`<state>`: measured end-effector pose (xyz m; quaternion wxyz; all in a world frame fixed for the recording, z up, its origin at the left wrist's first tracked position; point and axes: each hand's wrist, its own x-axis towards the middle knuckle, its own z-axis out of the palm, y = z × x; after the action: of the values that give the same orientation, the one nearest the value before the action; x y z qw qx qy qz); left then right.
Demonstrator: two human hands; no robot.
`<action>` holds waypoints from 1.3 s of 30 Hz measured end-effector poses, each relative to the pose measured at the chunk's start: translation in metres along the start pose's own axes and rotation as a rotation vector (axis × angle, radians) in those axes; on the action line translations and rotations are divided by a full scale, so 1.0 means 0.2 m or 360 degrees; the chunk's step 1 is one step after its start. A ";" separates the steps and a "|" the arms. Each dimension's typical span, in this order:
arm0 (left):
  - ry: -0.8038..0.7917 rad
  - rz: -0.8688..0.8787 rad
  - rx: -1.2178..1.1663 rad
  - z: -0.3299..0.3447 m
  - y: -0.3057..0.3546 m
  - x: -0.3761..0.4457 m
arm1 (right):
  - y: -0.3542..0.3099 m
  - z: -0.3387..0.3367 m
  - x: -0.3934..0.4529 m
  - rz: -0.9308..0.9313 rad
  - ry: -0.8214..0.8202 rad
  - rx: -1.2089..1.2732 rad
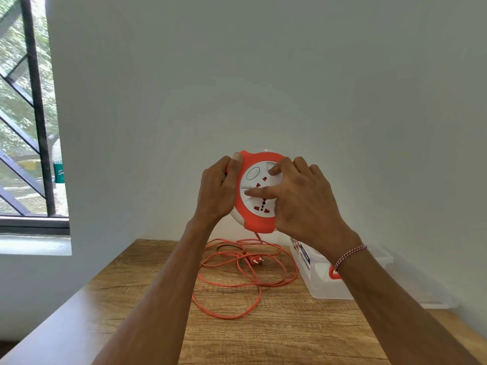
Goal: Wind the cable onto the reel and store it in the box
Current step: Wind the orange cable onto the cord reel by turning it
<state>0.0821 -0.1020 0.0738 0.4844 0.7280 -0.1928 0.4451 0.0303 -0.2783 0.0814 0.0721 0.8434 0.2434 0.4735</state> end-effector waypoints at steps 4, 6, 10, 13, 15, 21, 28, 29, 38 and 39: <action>0.0009 -0.0008 -0.0039 0.00 -0.01 0.00 | 0.00 0.02 -0.01 0.0144 0.0156 0.0060; 0.0025 -0.0020 -0.0051 0.00 -0.01 0.00 | -0.01 0.02 0.00 0.0232 0.0197 0.0064; 0.0015 -0.0013 -0.0064 0.00 -0.01 0.01 | -0.02 0.03 0.01 0.0290 0.0217 0.0134; 0.0018 -0.0025 -0.0081 0.00 -0.01 0.01 | -0.01 0.02 0.01 0.0213 0.0273 0.0187; 0.0025 -0.0035 -0.0084 0.00 -0.01 0.01 | 0.01 0.01 0.01 0.0103 0.0362 0.0245; 0.0033 -0.0022 -0.0092 -0.01 -0.02 0.01 | 0.05 0.00 0.02 -0.0191 -0.0004 0.0262; 0.0007 0.0000 -0.0060 0.00 -0.03 0.01 | 0.02 0.00 0.01 -0.0123 -0.0065 0.0045; 0.0003 0.0002 -0.0062 0.01 -0.03 0.01 | 0.02 0.01 0.01 -0.0105 -0.0068 0.0017; 0.0020 0.0041 -0.0035 0.00 -0.03 0.01 | 0.00 0.03 -0.01 0.0102 0.0125 0.0077; 0.0021 0.0046 -0.0018 0.00 -0.03 0.01 | 0.00 0.03 -0.01 0.0130 0.0128 0.0084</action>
<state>0.0876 -0.0992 0.0728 0.4834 0.7194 -0.2028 0.4557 0.0349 -0.2781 0.0767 0.0205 0.8345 0.2240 0.5030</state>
